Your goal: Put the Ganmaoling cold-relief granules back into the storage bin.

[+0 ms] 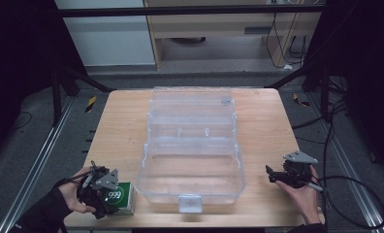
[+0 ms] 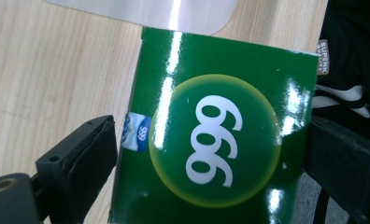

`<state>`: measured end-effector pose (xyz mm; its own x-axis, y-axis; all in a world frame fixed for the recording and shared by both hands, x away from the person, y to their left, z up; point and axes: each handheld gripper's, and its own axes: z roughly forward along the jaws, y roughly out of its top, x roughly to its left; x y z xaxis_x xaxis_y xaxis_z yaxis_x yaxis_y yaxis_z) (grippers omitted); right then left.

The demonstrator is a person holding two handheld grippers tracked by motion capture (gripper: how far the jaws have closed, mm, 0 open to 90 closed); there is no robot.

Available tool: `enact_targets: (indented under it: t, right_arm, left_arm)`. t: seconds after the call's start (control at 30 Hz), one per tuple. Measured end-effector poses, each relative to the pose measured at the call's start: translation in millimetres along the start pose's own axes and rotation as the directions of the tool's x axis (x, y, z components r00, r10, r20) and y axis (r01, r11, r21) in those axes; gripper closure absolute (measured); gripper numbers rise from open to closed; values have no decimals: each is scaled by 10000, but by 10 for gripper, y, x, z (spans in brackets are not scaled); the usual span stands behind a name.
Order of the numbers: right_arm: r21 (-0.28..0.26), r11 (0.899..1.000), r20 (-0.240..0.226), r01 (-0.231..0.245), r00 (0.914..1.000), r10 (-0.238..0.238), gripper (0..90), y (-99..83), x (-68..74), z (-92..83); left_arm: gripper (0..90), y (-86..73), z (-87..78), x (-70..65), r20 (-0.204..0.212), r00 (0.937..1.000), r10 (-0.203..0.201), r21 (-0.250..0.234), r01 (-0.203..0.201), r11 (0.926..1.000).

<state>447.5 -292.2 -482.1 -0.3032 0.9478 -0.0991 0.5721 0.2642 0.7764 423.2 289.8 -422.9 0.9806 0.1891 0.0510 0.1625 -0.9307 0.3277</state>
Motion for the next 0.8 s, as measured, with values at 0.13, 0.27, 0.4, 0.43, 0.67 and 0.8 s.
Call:
enact_targets:
  t: [0.13, 0.27, 0.4, 0.43, 0.67, 0.8]
  right_arm:
    - [38, 10000, -15, 20, 10000, -20, 54, -2, 2, 5]
    - [45, 10000, -26, -26, 10000, 27, 54, -4, 3, 8]
    - [57, 10000, -43, -4, 10000, 4, 54, -5, 4, 9]
    - [61, 10000, -38, 13, 10000, -13, 54, -5, 4, 11]
    - [106, 9999, -58, 46, 10000, -46, 54, -7, 2, 12]
    - [98, 9999, -52, 38, 10000, -37, 55, -7, 0, 11]
  left_arm:
    - [57, 0, 69, 19, 196, 9998, 21, 77, -22, 10000]
    - [70, -1, 112, 28, 333, 9994, 70, 93, -73, 9999]
    - [78, -3, 139, 35, 410, 9991, 85, 117, -89, 9999]
    - [82, -4, 145, 35, 449, 9989, 107, 106, -112, 9999]
    - [111, -7, 144, 36, 488, 9984, 284, 91, -289, 9995]
    - [135, -11, 128, 33, 453, 9986, 264, 77, -268, 9996]
